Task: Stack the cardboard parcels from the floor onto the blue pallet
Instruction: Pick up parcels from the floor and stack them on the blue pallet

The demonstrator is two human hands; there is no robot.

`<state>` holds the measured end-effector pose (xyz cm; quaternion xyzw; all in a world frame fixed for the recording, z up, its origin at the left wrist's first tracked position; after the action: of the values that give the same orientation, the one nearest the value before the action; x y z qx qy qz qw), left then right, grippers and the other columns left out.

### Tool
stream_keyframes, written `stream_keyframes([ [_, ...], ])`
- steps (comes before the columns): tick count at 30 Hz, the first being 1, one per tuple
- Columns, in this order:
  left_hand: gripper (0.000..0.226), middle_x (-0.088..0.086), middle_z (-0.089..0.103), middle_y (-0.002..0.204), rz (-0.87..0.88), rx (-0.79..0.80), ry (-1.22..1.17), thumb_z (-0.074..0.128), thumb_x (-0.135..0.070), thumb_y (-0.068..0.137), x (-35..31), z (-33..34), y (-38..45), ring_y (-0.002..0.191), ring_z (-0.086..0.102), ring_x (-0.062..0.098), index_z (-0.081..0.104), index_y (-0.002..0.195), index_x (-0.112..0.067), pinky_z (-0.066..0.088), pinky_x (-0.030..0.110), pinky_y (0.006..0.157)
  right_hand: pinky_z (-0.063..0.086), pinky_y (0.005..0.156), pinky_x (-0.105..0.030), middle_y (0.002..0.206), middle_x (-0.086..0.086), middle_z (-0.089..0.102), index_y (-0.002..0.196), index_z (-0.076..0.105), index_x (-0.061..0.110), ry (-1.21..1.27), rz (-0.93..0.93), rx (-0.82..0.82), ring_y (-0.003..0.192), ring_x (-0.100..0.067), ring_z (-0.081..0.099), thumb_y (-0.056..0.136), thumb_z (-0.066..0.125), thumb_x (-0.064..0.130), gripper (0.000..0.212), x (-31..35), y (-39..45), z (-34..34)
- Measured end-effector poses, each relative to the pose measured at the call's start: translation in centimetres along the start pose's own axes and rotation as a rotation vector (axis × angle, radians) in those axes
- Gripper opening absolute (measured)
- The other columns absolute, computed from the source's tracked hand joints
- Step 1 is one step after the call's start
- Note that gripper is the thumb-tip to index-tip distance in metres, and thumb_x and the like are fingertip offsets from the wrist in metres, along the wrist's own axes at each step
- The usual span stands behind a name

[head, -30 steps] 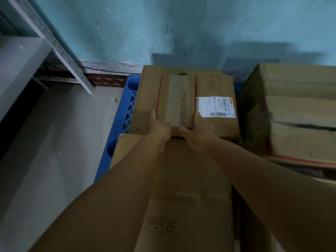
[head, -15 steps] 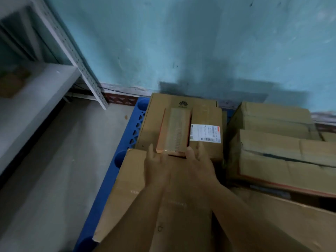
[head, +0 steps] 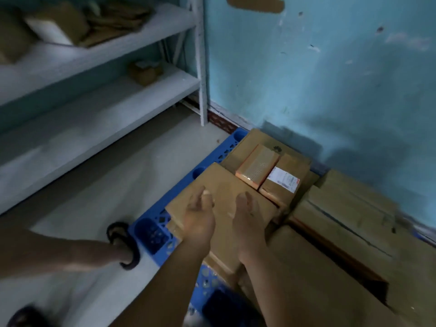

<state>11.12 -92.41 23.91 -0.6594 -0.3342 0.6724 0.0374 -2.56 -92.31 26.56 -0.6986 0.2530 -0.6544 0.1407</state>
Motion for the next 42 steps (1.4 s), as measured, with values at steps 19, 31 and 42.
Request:
stream_keyframes([
  [19, 0.040, -0.002, 0.058, 0.122, 0.037, -0.577, -0.442, 0.042, -0.034, 0.101, 12.9, -35.0, -28.2, 0.108, 0.059, 0.015, 0.044, 0.139, -0.020, 0.044, 0.033, 0.096, 0.032, 0.090, -0.022, 0.139, -0.001, 0.051, 0.136, 0.048, 0.017, -0.418, -0.261, 0.575, 0.125, -0.019, 0.049, 0.101, 0.033, 0.040, 0.044, -13.3, -32.5, 19.0],
  [31, 0.038, -0.002, 0.060, 0.117, -0.136, -1.214, -0.767, 0.044, -0.037, 0.099, 30.5, -46.3, -51.2, 0.104, 0.060, 0.015, 0.050, 0.133, -0.021, 0.046, 0.033, 0.093, 0.036, 0.093, -0.030, 0.137, -0.002, 0.053, 0.135, 0.048, 0.015, -0.752, -0.228, 1.157, 0.122, -0.019, 0.052, 0.099, 0.033, 0.044, 0.048, -28.7, -52.8, 23.9],
  [42, 0.015, -0.006, 0.054, 0.086, -0.278, -1.747, -1.073, 0.041, -0.031, 0.100, 44.2, -43.3, -67.2, 0.081, 0.051, 0.013, 0.055, 0.105, -0.026, 0.040, 0.025, 0.067, 0.040, 0.098, -0.035, 0.129, -0.003, 0.057, 0.109, 0.051, 0.021, -1.121, -0.225, 1.654, 0.116, -0.017, 0.054, 0.101, 0.032, 0.044, 0.031, -42.6, -67.0, 21.0],
])
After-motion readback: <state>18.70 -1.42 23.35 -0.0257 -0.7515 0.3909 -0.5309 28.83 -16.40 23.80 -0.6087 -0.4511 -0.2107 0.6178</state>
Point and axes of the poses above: each hand's wrist, its own y-axis towards the middle knuckle, its own z-axis out of the palm, x = y × z, the point moved 9 cm from there along y, towards the middle knuckle
